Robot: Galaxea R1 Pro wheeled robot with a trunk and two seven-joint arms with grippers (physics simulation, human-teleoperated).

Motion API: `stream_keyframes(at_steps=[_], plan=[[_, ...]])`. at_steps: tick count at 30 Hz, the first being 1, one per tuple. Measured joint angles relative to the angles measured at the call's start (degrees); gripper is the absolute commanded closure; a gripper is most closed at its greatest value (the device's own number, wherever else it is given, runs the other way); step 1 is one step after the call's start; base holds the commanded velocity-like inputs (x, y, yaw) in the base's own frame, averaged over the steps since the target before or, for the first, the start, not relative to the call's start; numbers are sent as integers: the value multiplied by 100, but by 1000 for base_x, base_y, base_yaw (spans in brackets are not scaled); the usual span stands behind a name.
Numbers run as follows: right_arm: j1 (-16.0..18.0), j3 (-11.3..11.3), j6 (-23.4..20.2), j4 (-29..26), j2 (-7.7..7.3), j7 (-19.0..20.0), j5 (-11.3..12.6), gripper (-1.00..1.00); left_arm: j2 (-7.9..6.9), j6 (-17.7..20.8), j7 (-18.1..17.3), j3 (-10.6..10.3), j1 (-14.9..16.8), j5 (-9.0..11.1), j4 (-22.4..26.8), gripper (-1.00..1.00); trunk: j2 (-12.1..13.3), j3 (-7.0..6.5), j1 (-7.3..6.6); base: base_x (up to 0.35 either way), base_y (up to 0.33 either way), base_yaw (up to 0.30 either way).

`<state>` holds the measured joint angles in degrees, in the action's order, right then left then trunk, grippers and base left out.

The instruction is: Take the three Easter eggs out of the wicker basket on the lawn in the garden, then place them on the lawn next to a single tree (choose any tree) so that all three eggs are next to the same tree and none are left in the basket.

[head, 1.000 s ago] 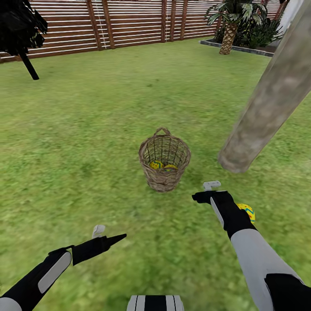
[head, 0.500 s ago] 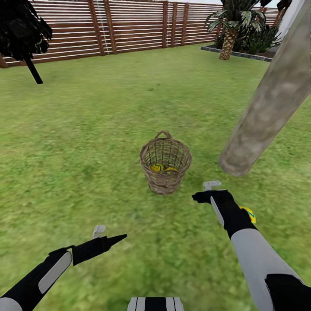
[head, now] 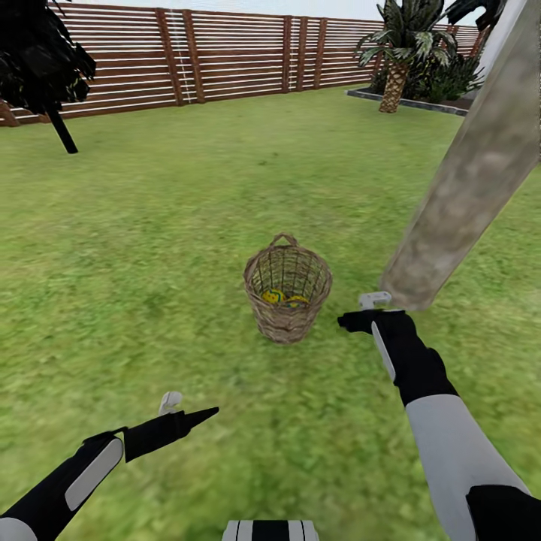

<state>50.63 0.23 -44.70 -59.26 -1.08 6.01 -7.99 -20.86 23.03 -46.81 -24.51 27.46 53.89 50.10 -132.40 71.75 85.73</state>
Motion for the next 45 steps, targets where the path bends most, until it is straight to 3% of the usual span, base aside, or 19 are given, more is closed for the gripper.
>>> stream_keyframes(at_steps=[8, 17, 32, 45], plan=[[0, 81, -36, -50, 2, 5, -2, -100, 25, 0, 10, -3, -1, -1, -12, -100, 0, -74, 0, 0, 29, 0], [-1, 121, -39, -51, 2, 5, -2, -100, 26, 0, 6, -12, -3, -1, -9, -100, 0, -157, 0, 33, 259, 0], [-7, 127, -39, -42, -68, 5, -1, -100, 37, 9, 49, -28, -3, -4, -9, -100, 0, -179, 0, 239, 203, -4], [-9, 127, -38, -42, -68, 5, -1, -100, 38, 9, 53, -32, -1, -10, -3, -100, 0, -243, 0, 247, 199, -196]])
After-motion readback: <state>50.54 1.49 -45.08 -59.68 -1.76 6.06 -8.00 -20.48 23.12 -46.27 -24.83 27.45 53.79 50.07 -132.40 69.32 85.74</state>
